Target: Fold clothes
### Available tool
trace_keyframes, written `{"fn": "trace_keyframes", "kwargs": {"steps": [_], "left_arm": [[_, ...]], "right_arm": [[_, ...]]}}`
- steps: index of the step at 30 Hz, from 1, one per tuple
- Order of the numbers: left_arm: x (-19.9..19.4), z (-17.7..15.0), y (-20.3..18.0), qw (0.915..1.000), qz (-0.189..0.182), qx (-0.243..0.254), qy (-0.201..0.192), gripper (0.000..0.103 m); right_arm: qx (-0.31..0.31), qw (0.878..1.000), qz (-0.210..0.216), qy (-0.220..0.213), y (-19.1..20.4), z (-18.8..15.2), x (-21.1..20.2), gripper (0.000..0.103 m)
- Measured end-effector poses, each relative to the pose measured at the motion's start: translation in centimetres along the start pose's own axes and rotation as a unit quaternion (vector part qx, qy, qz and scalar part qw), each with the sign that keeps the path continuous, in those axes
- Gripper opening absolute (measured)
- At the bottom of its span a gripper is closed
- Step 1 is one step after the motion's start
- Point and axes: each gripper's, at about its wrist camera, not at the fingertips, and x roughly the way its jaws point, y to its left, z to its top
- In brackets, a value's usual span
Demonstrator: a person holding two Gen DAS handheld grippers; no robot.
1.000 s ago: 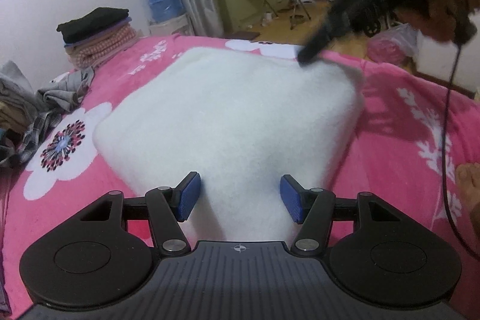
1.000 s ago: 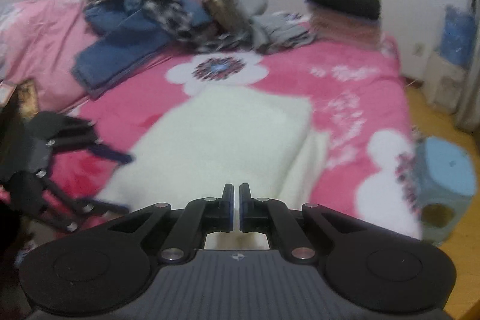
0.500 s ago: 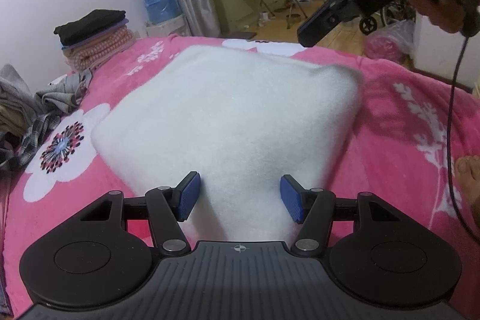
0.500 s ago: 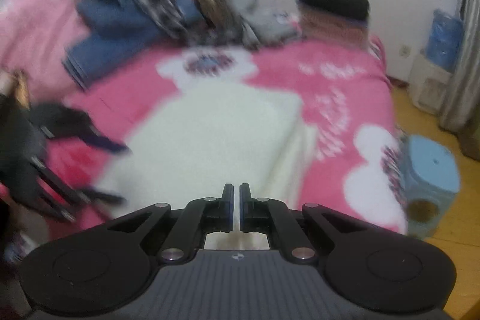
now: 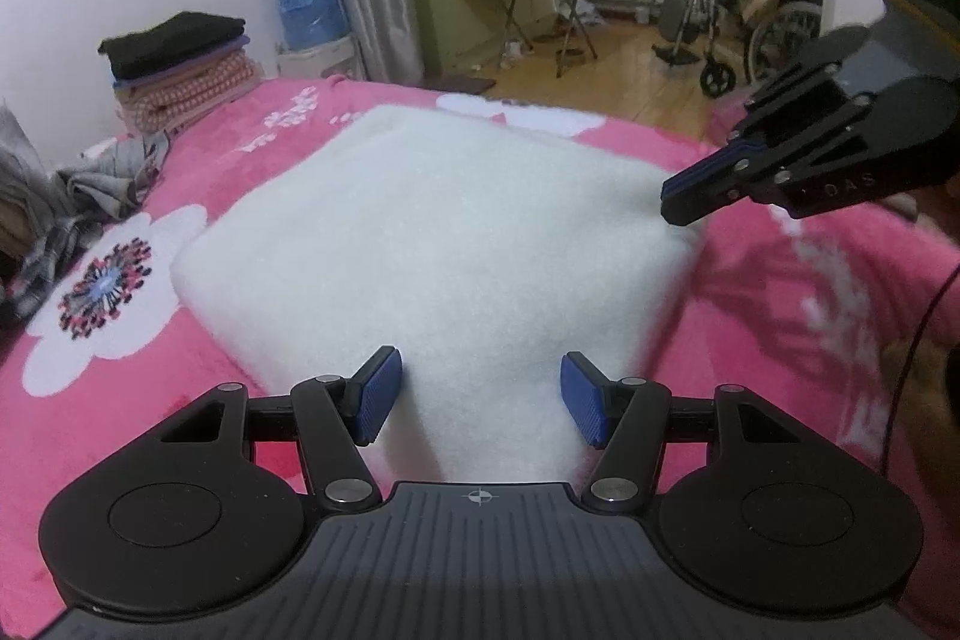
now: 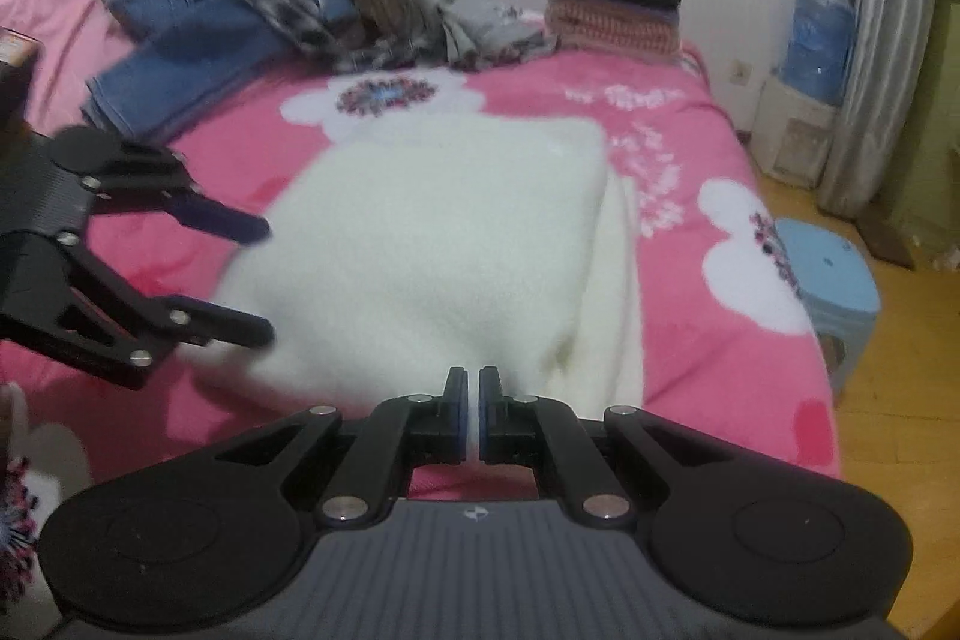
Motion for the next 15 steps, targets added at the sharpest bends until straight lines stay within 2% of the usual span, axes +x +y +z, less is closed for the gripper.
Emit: {"fn": "trace_keyframes", "kwargs": {"steps": [4, 6, 8, 11, 15], "left_arm": [[-0.7, 0.9, 1.0, 0.9986, -0.026, -0.036, -0.030, 0.058], [-0.5, 1.5, 1.2, 0.9977, -0.030, -0.043, -0.043, 0.058], [0.2, 1.8, 1.2, 0.9981, -0.018, -0.040, -0.043, 0.058], [1.9, 1.6, 1.6, 0.9980, -0.011, -0.054, -0.033, 0.057], [2.2, 1.1, 1.8, 0.9964, -0.023, -0.072, -0.039, 0.058]], "right_arm": [[0.008, 0.999, 0.007, -0.045, -0.1, 1.9, -0.9, 0.001], [0.005, 0.998, 0.012, -0.066, -0.1, 3.0, -0.6, 0.002], [0.003, 0.996, 0.018, -0.087, 0.0, 4.2, -0.1, 0.003], [0.008, 0.995, 0.019, -0.097, 0.1, 5.7, 1.3, 0.003], [0.005, 0.996, 0.014, -0.093, 0.2, 6.4, 3.2, 0.003]]}}
